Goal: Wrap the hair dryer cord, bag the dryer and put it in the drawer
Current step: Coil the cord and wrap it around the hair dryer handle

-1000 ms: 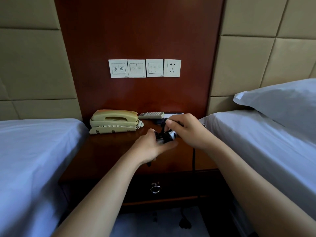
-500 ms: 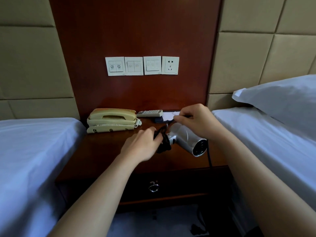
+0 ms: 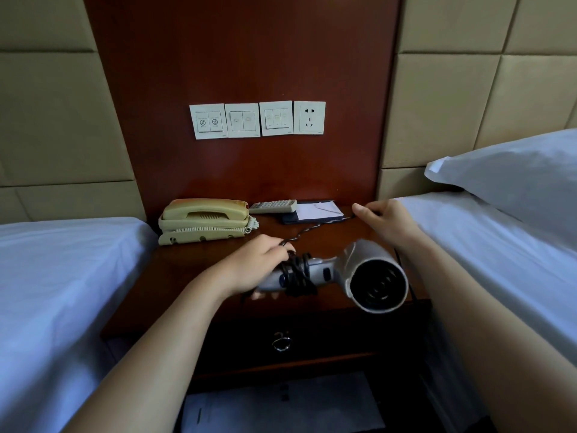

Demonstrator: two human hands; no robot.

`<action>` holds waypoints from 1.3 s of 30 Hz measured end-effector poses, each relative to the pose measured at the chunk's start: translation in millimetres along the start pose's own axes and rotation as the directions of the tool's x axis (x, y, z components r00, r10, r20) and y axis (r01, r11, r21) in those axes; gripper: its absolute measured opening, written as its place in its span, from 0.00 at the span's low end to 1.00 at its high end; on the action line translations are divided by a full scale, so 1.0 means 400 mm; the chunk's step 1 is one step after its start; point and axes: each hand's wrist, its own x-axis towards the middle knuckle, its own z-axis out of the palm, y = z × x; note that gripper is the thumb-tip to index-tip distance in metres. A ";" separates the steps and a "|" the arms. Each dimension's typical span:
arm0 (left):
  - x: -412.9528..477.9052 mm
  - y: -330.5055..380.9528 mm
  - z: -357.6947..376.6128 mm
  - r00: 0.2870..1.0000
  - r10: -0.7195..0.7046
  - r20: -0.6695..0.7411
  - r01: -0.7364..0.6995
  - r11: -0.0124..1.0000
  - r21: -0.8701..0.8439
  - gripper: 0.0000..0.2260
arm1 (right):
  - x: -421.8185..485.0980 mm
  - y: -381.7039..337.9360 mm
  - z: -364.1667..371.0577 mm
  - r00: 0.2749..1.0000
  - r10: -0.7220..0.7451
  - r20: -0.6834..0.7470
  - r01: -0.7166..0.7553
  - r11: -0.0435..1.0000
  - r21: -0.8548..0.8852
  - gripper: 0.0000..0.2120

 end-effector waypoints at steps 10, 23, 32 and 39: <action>0.014 -0.055 -0.021 0.990 -0.065 -0.126 -0.022 0.807 -0.591 0.19 | -0.056 0.024 0.080 0.946 0.097 0.311 -0.045 0.985 -0.168 0.25; 0.028 -0.089 -0.017 0.840 -0.318 -0.439 0.100 0.887 -0.451 0.15 | -0.171 -0.237 0.123 0.740 -0.085 0.667 0.494 0.742 -0.454 0.20; 0.038 -0.065 0.027 0.873 -0.059 -0.484 0.124 0.987 0.105 0.21 | -0.155 -0.266 0.130 0.791 -0.244 0.561 0.541 0.708 -0.455 0.13; 0.040 -0.064 0.030 0.975 -0.114 -0.193 0.110 0.993 -0.030 0.36 | -0.132 -0.234 0.131 0.842 -0.272 0.465 0.460 0.814 -0.355 0.11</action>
